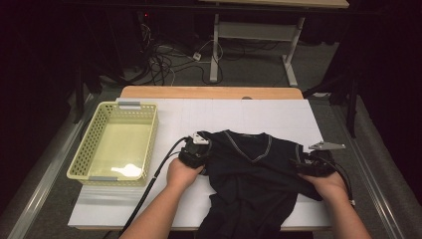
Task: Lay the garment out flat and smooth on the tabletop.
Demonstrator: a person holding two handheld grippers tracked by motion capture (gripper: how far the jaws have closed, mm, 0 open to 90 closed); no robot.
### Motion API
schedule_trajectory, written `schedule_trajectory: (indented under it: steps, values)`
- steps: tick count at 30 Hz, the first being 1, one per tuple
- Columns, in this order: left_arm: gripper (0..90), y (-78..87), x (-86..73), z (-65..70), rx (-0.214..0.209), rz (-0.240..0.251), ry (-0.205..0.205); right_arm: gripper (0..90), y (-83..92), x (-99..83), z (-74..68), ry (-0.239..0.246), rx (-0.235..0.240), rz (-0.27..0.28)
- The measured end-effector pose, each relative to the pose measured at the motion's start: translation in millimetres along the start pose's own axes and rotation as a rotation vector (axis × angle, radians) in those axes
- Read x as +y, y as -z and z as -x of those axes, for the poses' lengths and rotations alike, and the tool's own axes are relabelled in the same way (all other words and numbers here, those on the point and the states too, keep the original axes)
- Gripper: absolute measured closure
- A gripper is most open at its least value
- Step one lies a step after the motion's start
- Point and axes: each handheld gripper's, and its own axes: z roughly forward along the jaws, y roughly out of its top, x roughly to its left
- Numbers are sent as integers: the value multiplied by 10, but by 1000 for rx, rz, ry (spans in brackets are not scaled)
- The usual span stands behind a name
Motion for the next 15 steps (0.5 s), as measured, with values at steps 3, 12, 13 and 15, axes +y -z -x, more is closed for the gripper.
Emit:
schedule_trajectory:
  steps: [3, 12, 13, 15]
  values:
    - [800, 69, 1, 63, 9, 22, -48, 786, 33, -23, -71, 38, 67, 5]
    - [802, 685, 203, 167, 17, 190, -118, 799, 611, 129, -291, 119, 21, 226]
    - [802, 737, 247, 166, 20, 213, -119, 799, 682, 184, -305, 125, 12, 248]
    - [802, 817, 344, 141, 25, 265, -101, 799, 782, 327, -323, 132, 6, 275]
